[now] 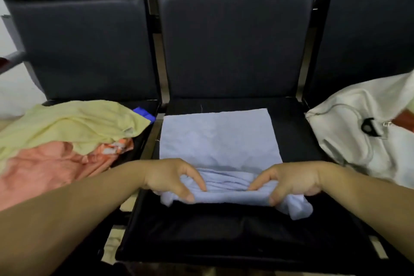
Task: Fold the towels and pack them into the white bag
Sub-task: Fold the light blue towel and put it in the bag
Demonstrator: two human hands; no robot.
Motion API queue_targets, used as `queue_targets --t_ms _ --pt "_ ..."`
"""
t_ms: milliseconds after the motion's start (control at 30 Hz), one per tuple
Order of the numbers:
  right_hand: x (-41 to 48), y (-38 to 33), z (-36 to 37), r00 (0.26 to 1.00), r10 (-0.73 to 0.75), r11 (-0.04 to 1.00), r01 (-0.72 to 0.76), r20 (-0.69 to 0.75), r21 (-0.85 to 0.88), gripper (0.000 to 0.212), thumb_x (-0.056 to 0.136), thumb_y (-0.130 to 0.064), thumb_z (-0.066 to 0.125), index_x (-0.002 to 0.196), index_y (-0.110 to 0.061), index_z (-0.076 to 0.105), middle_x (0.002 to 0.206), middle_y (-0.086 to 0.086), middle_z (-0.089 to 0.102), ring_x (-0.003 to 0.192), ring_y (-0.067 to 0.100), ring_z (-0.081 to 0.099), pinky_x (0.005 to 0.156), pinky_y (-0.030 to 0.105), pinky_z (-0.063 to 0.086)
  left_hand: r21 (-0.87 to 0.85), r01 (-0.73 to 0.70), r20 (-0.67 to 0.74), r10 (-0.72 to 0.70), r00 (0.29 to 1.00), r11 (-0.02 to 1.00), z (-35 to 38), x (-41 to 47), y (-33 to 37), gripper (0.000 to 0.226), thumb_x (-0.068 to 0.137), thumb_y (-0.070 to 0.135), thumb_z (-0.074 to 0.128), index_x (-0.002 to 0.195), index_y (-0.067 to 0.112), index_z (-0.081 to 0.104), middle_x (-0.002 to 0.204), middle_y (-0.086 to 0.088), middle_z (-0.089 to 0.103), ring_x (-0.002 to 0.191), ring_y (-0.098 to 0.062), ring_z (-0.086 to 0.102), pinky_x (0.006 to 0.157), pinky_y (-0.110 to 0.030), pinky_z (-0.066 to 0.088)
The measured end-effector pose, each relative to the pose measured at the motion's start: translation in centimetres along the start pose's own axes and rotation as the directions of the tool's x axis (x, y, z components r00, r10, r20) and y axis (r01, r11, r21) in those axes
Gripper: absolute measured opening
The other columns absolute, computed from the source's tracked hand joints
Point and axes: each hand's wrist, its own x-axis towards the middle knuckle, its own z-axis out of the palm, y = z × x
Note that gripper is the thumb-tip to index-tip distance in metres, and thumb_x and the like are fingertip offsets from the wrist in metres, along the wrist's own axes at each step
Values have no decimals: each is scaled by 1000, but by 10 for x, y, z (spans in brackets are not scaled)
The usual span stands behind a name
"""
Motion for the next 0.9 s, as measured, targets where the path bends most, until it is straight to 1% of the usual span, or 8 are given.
queue_targets --t_ms 133,200,367,500,600,700,800,900 --pt "-8 1 -8 994 -9 976 -14 106 218 42 84 -2 76 119 -24 76 128 -8 70 123 13 63 107 27 48 -26 -1 66 3 998 1000 5 -13 -2 33 82 36 81 112 47 74 119 29 65 119 -8 61 109 -31 44" --pt "-7 -1 -15 997 0 955 -22 74 294 41 85 3 74 119 -20 75 126 -4 71 120 14 65 103 26 49 -81 -31 14 32 999 996 -1 -14 -3 31 88 29 79 115 42 74 124 23 67 123 -3 59 112 -27 40" --pt "13 -6 -34 975 -8 982 49 -224 182 31 84 -11 80 104 -34 80 118 -15 72 113 4 66 102 22 50 -242 -89 -79 71 994 966 -26 -12 -8 42 99 9 63 136 30 62 134 19 64 126 3 56 109 -20 41" --pt "33 1 -49 881 -4 995 49 -473 83 24 83 -21 83 100 -37 79 110 -15 71 105 3 65 90 14 50 -162 -57 -373 -7 928 985 -33 9 -20 36 96 14 69 121 38 66 130 20 64 122 5 57 107 -19 45" --pt "44 11 -52 808 -13 1000 11 -588 -8 19 81 -24 84 94 -36 77 102 -13 72 101 5 65 81 14 48 -91 41 -475 -79 877 995 -37 19 -28 20 89 22 78 100 37 70 115 13 68 104 -10 67 84 -18 55" --pt "45 18 -56 796 21 1000 -8 -604 24 16 78 -27 86 90 -34 77 96 -12 74 94 5 68 78 18 52 -201 25 -494 -123 861 979 -40 22 -30 20 85 23 82 101 29 73 103 10 67 78 -7 67 61 -15 52" --pt "43 22 -61 770 52 995 12 -636 96 15 79 -23 85 91 -29 78 95 -7 75 90 11 71 78 24 55 -344 9 -511 -196 837 939 -41 22 -33 19 89 27 78 108 28 75 87 7 67 61 -3 62 56 -16 47" --pt "43 28 -64 731 81 984 48 -677 170 12 80 -20 84 89 -25 78 93 -4 75 90 12 71 74 23 54 -449 -19 -562 -266 783 893 -41 23 -38 15 97 16 68 107 22 76 94 2 71 72 -9 68 56 -17 50"
